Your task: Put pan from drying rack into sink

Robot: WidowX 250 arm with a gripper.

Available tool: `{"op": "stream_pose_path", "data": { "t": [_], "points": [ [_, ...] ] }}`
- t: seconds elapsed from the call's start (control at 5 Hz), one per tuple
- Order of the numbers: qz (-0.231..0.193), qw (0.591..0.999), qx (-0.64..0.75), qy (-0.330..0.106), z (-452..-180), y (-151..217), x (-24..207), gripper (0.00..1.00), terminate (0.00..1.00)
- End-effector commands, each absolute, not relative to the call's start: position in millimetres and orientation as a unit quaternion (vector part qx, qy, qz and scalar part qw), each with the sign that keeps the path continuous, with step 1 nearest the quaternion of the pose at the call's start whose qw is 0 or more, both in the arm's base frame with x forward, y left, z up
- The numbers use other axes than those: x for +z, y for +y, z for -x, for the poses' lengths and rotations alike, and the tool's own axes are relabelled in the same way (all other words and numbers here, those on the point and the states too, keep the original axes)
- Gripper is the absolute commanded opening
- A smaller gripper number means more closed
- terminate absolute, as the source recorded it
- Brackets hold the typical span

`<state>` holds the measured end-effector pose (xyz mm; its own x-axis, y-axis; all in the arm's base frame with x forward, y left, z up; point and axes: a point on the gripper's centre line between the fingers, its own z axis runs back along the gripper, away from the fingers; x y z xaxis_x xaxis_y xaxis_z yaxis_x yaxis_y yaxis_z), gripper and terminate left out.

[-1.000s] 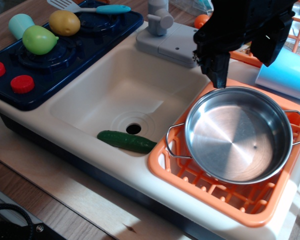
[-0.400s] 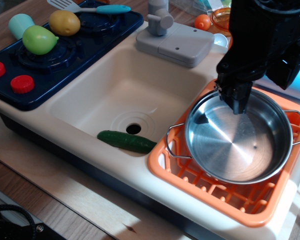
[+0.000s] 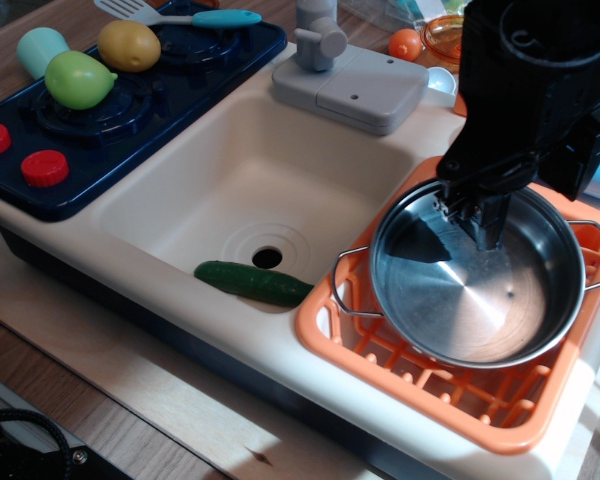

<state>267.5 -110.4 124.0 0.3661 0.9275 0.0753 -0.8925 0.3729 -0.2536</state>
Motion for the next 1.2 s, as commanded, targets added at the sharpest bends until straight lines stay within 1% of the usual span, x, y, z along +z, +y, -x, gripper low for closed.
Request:
{"op": "stream_pose_path", "data": {
  "t": [0.0, 0.2, 0.4, 0.6, 0.8, 1.0],
  "points": [
    [0.109, 0.822, 0.549, -0.106, -273, -103, 121, 0.00, 0.00],
    [0.113, 0.821, 0.549, -0.105, -273, -103, 119, 0.00, 0.00],
    [0.096, 0.826, 0.548, -0.096, -274, -105, 133, 0.00, 0.00],
    [0.060, 0.839, 0.536, -0.075, -279, -96, 161, 0.00, 0.00],
    [0.021, 0.863, 0.500, -0.076, -278, -66, 187, 0.00, 0.00],
    [0.032, 0.877, 0.472, -0.085, -268, -31, 189, 0.00, 0.00]
  ]
}}
